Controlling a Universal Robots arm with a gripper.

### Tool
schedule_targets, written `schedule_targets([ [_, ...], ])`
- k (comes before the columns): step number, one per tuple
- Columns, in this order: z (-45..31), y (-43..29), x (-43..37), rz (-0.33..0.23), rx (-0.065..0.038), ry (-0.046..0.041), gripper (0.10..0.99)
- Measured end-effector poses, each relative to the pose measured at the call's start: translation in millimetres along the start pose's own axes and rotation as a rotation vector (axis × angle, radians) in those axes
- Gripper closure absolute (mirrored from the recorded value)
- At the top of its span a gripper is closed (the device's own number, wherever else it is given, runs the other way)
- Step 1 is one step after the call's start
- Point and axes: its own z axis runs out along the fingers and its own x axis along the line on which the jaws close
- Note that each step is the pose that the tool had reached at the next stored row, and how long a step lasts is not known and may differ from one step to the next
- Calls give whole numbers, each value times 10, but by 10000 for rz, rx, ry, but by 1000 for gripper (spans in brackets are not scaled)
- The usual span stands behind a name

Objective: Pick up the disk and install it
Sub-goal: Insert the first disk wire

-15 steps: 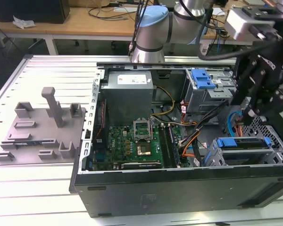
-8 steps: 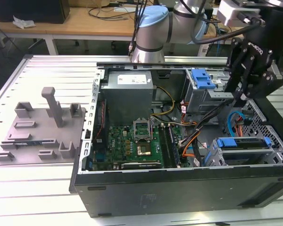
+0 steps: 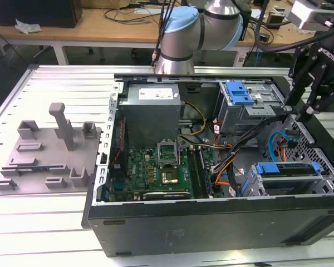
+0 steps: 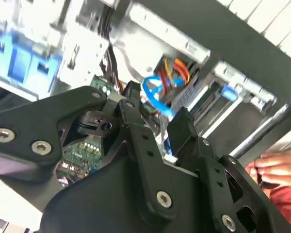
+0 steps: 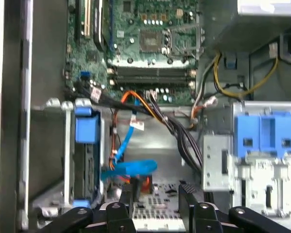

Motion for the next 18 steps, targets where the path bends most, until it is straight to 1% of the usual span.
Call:
schedule_targets([
  [1,0,-4,-20,9,27,54,584],
  [2,0,-4,-31,28,83,123,584],
  [3,2,-5,-40,51,180,263,584],
  [4,1,-5,-46,69,267,428,584],
  [5,0,-5,-49,81,329,568,584],
  [7,2,-5,-54,110,480,910,584],
  [8,0,-5,-56,128,576,1121,584],
  [9,0,-5,-57,143,642,1263,584],
  [10,1,-5,-58,160,721,1446,584],
  [11,2,-5,-60,168,767,1592,584],
  [12,1,-5,-63,172,802,1771,584],
  [14,4,0,-65,185,841,2037,584],
  [15,7,5,-67,191,844,2139,584],
  [16,15,13,-77,192,844,2272,584],
  [17,20,17,-98,191,843,2375,584],
  [18,23,21,-143,189,842,2546,584],
])
